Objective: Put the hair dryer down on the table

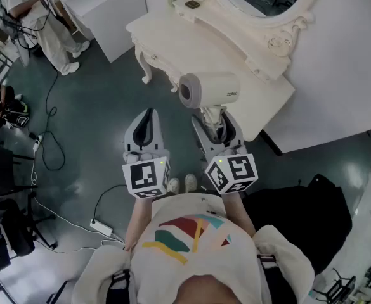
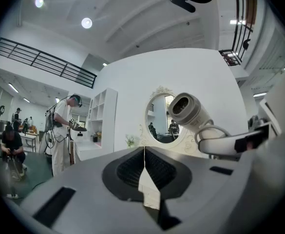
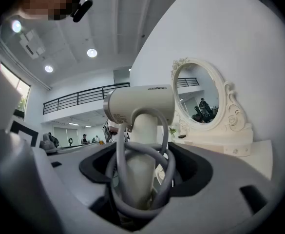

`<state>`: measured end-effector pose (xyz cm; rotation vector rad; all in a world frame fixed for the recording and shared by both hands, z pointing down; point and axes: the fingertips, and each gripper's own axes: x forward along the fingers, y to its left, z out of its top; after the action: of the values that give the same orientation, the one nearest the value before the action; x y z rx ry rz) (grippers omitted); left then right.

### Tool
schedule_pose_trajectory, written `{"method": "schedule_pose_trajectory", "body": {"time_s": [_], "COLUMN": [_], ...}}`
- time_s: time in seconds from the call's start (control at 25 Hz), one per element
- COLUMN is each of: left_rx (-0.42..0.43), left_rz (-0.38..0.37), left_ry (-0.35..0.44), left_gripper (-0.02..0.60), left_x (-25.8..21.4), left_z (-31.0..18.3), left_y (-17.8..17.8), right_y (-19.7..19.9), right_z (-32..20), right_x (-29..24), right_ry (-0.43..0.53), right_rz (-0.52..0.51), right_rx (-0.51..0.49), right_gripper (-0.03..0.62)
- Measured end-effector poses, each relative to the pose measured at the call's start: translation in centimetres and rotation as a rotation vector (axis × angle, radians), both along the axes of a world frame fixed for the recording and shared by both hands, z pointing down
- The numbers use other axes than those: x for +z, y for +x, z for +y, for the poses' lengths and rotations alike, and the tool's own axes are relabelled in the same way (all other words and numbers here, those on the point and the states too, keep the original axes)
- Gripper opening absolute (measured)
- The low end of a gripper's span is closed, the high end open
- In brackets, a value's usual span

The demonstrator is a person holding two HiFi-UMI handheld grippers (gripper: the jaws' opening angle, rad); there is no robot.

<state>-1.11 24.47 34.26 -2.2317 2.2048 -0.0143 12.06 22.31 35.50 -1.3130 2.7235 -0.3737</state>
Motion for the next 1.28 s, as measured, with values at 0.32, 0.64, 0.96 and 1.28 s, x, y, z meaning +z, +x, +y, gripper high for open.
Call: {"method": "schedule_pose_trajectory", "body": {"time_s": [0.32, 0.64, 0.96, 1.28], "left_rx": [-0.003, -0.031, -0.045, -0.037], "left_rz": [-0.007, -0.002, 0.001, 0.000], "left_ry": [-0.008, -0.016, -0.019, 0.001], "left_gripper": [0.005, 0.005, 0.005, 0.005], "left_x": [0.3, 1.4, 2.1, 1.9], "left_z": [-1.4, -3.0, -4.1, -5.7], "left_y": [0.7, 1.6, 1.8, 2.2], "right_y": [1.0, 1.7, 2.5, 3.3], "right_z": [-1.7, -3.1, -3.8, -5.2], "right_x": [0.2, 1.1, 2.0, 2.0], "right_ry": [0.000, 0.022, 0.018, 0.030], "right_rz": [-0.009, 0.004, 0.027, 0.038], "right_rx": [0.006, -0.033, -0.038, -0.024], "right_gripper": [0.299, 0.299, 0.299, 0.299]}}
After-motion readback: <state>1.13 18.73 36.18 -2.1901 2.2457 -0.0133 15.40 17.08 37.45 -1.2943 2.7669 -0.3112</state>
